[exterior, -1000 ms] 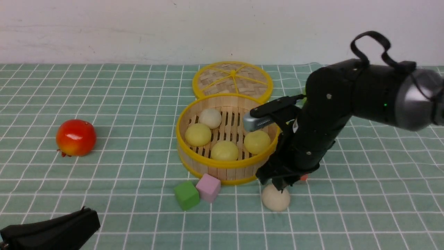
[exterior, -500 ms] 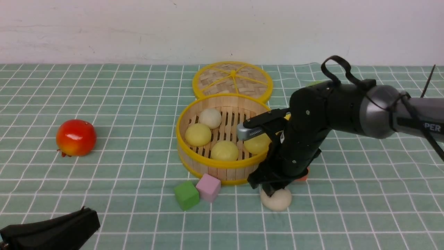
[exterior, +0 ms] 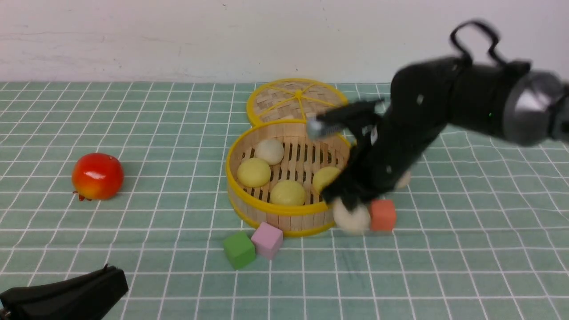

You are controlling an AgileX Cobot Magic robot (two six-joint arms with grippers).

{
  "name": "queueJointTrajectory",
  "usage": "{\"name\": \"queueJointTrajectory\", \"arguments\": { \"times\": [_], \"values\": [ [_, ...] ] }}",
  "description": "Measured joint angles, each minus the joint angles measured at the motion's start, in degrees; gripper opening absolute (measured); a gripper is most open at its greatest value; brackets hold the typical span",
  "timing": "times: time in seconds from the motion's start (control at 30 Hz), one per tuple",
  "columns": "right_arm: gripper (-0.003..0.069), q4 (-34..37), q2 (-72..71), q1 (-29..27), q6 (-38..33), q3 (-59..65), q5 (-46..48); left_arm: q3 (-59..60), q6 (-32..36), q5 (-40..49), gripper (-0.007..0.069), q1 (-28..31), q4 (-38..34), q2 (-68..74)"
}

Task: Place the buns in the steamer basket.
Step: Use the right arm to put the steamed stuffed bun into the steamer

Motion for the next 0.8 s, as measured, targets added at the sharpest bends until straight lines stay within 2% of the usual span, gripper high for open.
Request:
{"name": "queueJointTrajectory", "arguments": {
  "times": [0.2,0.3,0.6,0.77,0.8],
  "values": [
    [0.001,-0.05,7.36,-1.08,-1.03,-8.53,-18.58,0.0,0.0,0.05,0.0021,0.0,0.0,0.0],
    [0.0013,-0.05,13.33,-1.73,-1.03,-12.38,-24.34,0.0,0.0,0.05,0.0024,0.0,0.0,0.0],
    [0.0043,-0.93,25.42,-2.78,-1.03,-23.42,-26.97,0.0,0.0,0.05,0.0027,0.0,0.0,0.0],
    [0.012,-1.81,26.17,-2.78,-1.03,-23.52,-26.8,0.0,0.0,0.05,0.0031,0.0,0.0,0.0],
    [0.0183,-1.94,26.17,-2.78,-1.03,-23.58,-27.05,0.0,0.0,0.05,0.0034,0.0,0.0,0.0]
  ]
}}
